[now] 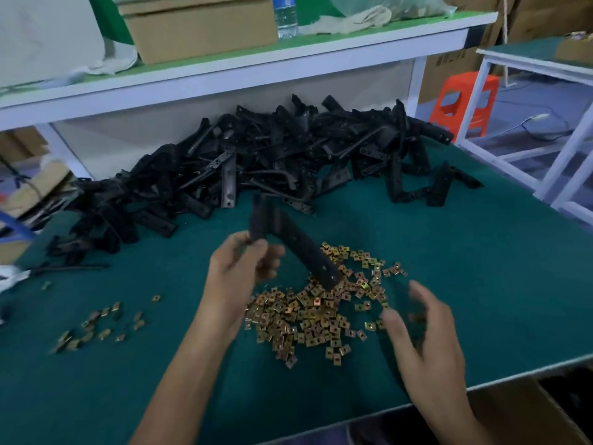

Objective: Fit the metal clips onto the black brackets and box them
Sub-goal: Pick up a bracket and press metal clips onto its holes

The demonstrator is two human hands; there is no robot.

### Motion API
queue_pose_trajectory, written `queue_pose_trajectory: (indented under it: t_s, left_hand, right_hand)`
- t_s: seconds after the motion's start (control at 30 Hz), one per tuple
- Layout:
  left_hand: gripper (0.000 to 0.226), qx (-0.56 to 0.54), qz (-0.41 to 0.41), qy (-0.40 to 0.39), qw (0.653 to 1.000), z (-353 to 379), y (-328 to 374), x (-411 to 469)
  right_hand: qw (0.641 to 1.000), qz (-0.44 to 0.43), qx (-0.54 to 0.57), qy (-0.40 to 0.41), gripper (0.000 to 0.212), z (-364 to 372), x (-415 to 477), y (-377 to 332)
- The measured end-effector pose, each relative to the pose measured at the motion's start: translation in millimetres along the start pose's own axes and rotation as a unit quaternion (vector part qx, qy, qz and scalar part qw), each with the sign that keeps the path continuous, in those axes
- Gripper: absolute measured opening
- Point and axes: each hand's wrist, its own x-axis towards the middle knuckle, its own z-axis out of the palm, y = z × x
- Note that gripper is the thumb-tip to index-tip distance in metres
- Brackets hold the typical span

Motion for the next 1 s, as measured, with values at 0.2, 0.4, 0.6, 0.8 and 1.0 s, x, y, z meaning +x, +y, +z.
queue_pose_trajectory:
  t_s: [0.2, 0.4, 0.6, 0.8, 1.0]
  left_hand:
    - [0.019, -0.013, -0.053, -0.171, 0.984, 49, -26, -74]
    - [0.024, 0.311, 0.045, -0.094, 0.945, 37, -47, -15]
    - [0.025, 0.505, 0.079, -0.078, 0.856, 42, -69, 58]
    - [0.018, 0.524, -0.043, -0.116, 0.843, 52, -73, 76]
    - [0.018, 0.437, 0.016, -0.115, 0.892, 38, -68, 60]
  right_hand:
    - [0.989, 0.055, 0.12, -0.068, 0.046, 8, -5, -11]
    - [0.983, 0.097, 0.157, -0.012, 0.013, 9, 2, -2]
    - [0.989, 0.08, 0.124, -0.003, 0.032, 12, 0, 0]
    - [0.991, 0.091, 0.096, -0.025, 0.031, 10, -1, 0]
    - [0.993, 0.087, 0.075, -0.041, 0.023, 11, -2, -2]
